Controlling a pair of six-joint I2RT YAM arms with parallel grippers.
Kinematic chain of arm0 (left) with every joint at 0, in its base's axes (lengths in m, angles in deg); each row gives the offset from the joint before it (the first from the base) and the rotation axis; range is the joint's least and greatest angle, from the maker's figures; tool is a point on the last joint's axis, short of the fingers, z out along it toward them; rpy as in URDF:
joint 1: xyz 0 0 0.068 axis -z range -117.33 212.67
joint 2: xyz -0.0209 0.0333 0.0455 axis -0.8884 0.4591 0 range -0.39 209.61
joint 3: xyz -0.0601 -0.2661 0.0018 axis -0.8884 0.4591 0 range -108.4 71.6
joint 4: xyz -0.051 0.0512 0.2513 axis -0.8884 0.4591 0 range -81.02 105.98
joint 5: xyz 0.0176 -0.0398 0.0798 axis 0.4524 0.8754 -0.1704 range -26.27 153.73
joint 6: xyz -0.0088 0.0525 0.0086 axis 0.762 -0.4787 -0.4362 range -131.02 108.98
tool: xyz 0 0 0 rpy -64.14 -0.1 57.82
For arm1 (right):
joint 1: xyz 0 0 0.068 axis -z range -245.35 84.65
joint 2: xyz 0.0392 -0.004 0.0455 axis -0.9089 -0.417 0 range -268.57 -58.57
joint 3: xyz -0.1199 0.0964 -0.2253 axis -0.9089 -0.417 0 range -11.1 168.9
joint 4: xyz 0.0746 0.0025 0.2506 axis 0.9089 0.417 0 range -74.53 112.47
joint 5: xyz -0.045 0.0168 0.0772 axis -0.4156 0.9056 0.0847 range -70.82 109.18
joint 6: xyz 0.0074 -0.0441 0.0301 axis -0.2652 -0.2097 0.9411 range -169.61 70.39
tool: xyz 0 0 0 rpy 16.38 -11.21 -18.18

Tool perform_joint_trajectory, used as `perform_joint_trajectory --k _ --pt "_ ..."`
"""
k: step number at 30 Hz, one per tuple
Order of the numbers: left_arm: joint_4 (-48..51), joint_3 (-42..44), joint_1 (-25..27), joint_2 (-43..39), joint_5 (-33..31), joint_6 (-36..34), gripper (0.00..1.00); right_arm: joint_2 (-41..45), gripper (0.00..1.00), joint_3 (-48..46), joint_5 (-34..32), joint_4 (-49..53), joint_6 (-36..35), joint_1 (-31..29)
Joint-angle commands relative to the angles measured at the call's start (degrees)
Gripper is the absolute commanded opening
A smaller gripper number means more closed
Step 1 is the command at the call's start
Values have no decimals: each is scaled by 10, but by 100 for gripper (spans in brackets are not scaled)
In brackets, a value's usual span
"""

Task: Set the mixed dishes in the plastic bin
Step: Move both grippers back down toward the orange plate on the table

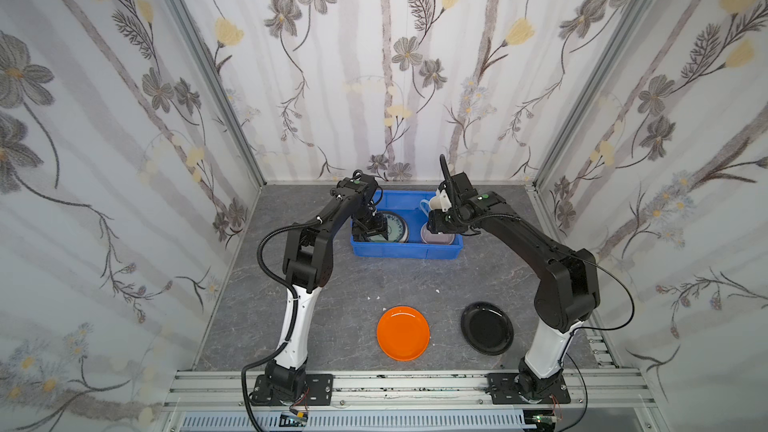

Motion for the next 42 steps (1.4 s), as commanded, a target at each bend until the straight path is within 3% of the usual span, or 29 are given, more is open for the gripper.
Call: perform_joint_trajectory --k 1,9,20,32,39,42 --pt "29 -2 -2 5 -18 4 73 6 62 -2 -1 -16 -3 2" --pt "48 -26 -2 -17 -26 1 73 12 63 0 2 -16 -4 8" --pt "63 -32 -2 -110 -18 2 75 36 61 -8 18 -16 4 -1" --pt "-65 332 29 -361 13 11 76 123 62 -115 2 -35 65 -95" --pt "-138 526 63 -483 47 39 74 210 59 -249 -1 -84 164 -173" --pt "-170 593 84 -517 56 56 68 244 57 -303 0 -106 207 -207"
